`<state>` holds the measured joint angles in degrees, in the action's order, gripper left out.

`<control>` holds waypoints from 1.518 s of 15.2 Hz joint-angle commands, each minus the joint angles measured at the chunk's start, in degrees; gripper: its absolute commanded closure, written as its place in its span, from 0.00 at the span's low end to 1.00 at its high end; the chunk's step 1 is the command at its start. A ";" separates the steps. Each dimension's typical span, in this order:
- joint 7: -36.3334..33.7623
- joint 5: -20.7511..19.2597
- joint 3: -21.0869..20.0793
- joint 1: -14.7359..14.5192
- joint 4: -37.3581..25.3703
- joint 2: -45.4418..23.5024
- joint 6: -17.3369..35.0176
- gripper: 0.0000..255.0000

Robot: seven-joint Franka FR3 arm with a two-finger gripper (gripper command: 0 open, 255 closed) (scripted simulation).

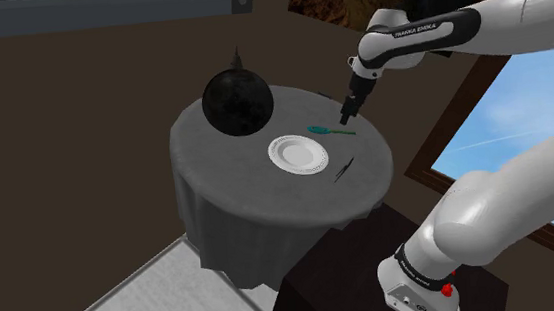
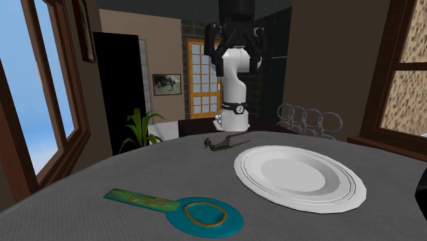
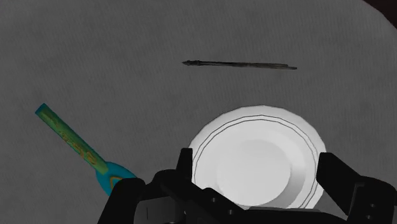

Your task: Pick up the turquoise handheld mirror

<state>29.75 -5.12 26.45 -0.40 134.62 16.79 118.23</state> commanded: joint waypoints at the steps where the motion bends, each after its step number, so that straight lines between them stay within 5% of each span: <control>1: 4.69 1.94 2.25 -0.55 -2.38 -4.94 2.19 0.00; 7: 19.46 11.43 6.25 -0.22 -10.87 -20.41 6.21 0.00; 14: 34.12 22.78 4.00 6.03 -24.98 -38.74 6.10 0.00; 19: 40.47 27.28 0.53 11.94 -37.91 -51.05 3.89 0.00; 23: 41.08 28.06 -0.13 12.46 -37.99 -52.70 5.36 0.00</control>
<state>70.51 22.54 26.63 11.72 97.07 -34.98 123.14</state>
